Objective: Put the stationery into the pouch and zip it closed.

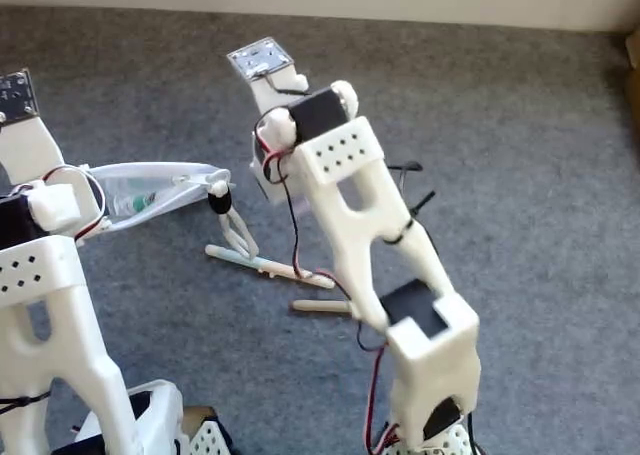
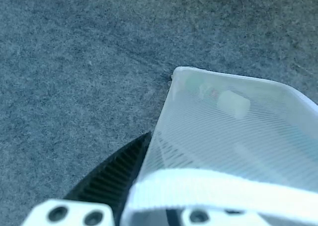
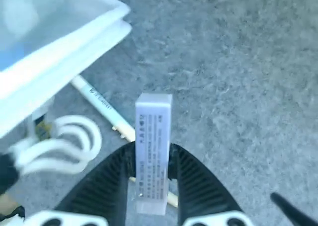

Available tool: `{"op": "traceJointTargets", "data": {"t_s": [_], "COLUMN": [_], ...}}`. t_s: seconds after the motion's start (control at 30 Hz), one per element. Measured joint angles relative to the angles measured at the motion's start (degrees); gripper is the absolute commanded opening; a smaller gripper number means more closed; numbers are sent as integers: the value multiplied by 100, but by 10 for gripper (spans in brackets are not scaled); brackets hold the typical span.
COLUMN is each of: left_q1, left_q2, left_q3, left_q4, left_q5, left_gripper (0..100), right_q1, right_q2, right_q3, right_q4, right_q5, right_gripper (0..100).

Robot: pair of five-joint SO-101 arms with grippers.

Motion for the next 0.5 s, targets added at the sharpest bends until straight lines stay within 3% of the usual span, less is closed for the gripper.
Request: {"op": "traceJointTargets", "data": {"t_s": [0.2, 0.5], "left_q1": [0, 0], "left_q2": [0, 0], "left_q3": [0, 0], "left_q4": [0, 0], "left_q5": [0, 0], "left_gripper": [6, 6], "right_q1": [-53, -70], "right_q2": [-1152, -3367], "right_q3": [1073, 4088], "right_q4": [-484, -2840], "right_q5": [-264, -360], "right_gripper": [5, 5]}}
